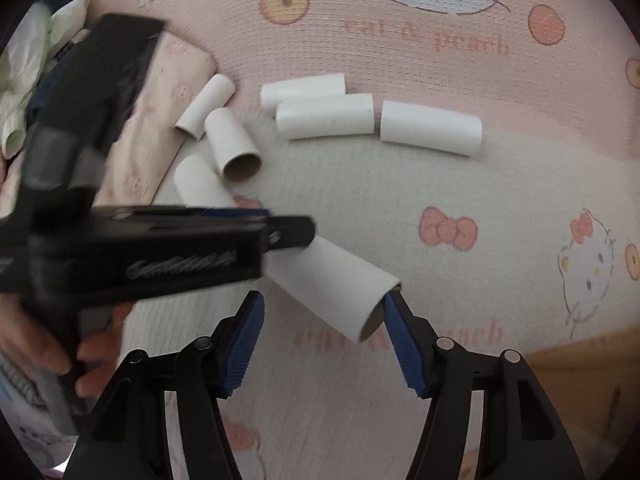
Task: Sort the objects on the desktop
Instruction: 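Close the right gripper around another white paper tube and stand it upright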
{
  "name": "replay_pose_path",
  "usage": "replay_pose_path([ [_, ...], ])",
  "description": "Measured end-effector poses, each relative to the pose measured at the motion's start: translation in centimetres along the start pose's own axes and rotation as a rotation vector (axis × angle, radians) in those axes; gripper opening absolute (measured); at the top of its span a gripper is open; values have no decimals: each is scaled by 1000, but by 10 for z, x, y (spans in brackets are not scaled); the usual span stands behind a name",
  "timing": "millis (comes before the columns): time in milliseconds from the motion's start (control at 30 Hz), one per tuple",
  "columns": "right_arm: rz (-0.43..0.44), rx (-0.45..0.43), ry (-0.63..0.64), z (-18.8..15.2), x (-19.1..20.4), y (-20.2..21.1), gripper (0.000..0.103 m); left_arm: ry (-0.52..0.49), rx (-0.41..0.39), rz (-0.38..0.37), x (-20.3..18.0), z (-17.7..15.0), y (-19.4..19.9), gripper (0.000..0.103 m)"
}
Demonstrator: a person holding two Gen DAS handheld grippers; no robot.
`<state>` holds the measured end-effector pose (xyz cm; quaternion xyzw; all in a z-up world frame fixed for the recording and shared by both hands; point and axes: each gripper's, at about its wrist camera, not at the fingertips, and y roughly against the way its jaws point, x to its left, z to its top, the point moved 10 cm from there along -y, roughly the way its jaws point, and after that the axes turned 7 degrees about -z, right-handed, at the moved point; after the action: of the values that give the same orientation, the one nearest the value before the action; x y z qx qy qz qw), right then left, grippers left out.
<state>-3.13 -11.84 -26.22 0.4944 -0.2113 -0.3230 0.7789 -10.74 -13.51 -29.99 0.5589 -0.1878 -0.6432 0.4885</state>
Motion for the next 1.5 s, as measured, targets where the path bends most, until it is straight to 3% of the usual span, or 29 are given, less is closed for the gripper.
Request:
replay_pose_path([
  [100,22,14,26,-13,7,6,60,-13,-3,-25,-9,-2,-4,39],
  [200,-59,28,63,-24,-1,3,60,-26,-18,29,-4,2,-3,39],
  [433,-46,25,-11,-28,-22,0,60,136,-84,-22,18,3,21,39],
  [633,-118,21,52,-20,-25,-16,60,140,-91,-20,19,-12,25,32],
  [767,-134,26,70,-14,-28,-26,60,190,-59,-75,11,-23,18,32],
  [933,-78,75,18,-12,-31,-39,59,262,15,-111,8,-35,1,34],
  [1000,-36,78,-9,-10,-29,-41,54,278,30,-120,9,-38,-4,34],
  [1067,-20,80,-3,-11,-25,-42,45,285,17,-132,8,-37,-6,34],
  [1167,-36,85,54,-15,-14,-41,41,284,9,-148,6,-32,-9,34],
  [1333,-6,107,91,-20,2,-44,40,266,-10,-153,6,-20,-12,34],
  [1500,34,110,19,-11,-4,-51,41,295,-14,-173,13,-17,-18,34],
])
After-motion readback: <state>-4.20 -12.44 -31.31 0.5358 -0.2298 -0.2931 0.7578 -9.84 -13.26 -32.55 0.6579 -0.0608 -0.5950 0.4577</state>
